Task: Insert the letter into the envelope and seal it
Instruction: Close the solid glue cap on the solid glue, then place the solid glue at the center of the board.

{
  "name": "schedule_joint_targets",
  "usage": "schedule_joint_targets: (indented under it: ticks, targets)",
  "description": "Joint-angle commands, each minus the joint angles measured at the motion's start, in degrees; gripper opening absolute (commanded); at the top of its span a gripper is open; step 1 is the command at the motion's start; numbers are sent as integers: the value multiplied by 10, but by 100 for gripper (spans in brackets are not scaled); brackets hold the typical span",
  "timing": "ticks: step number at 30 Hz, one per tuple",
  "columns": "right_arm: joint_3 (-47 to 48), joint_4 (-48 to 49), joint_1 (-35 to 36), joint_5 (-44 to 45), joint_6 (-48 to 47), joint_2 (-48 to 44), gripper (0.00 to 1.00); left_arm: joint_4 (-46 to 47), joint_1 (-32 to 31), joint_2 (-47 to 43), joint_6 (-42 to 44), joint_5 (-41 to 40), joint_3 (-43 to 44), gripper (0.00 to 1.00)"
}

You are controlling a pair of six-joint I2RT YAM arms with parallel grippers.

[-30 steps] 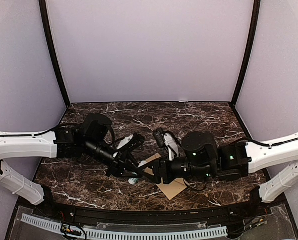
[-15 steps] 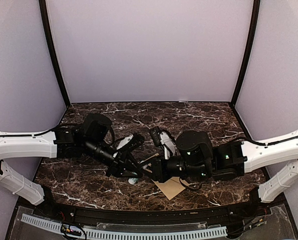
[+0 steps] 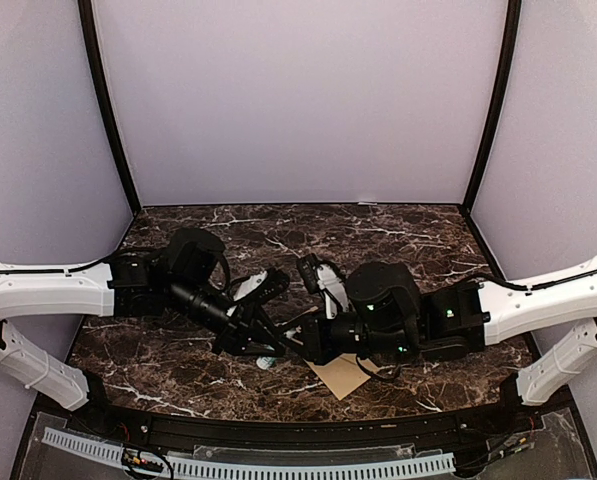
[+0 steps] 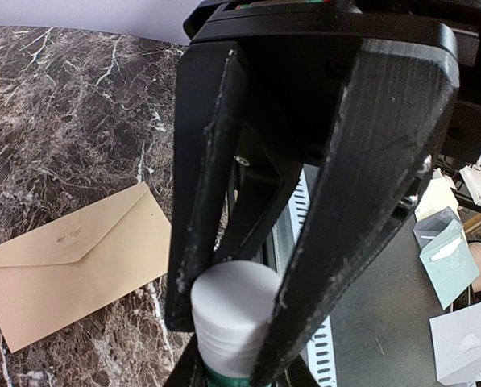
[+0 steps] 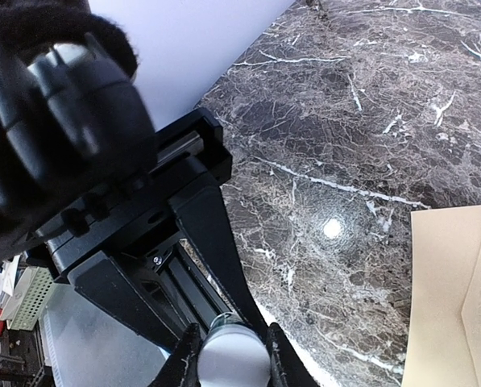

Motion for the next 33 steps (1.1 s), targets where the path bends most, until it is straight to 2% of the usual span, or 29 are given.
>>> schedule_joint_targets:
  ticks: [1,6,12,13,15,18,19,21,23,25,28,30,33]
  targets:
    - [11,-11,5,4,6,6,23,25,-1,-20,-3,3,10,0]
    - [10,-12,5,-6,10,10,22,31,-1,-24,-5,-5,7,0]
    - [11,-8,5,-10,10,13,11,31,-1,-24,-7,-11,7,2]
    - [11,-11,5,-6,10,11,9,31,-1,-24,-9,-12,7,5]
    - [11,-19,5,4,8,3,7,29,-1,-24,-10,-14,8,17]
    - [12,-34,5,16,4,-7,5,26,-1,-24,-12,-19,10,43]
    - [12,-41,5,22,3,-10,5,26,-1,-24,-13,-20,10,47]
    - [12,-56,5,34,2,-18,5,26,-1,-25,-14,-23,10,64]
    - [12,-74,5,50,4,-26,4,26,-1,-28,-13,-22,9,77]
    - [11,-95,5,70,6,-35,4,26,-1,-31,-11,-19,8,81]
    - [15,-151,5,105,11,-48,4,25,1,-42,-9,-38,7,82]
    - [20,-206,5,140,24,-58,4,25,10,-58,-13,-73,5,83]
    - [15,-294,5,188,58,-74,4,29,63,-86,-31,-147,4,89]
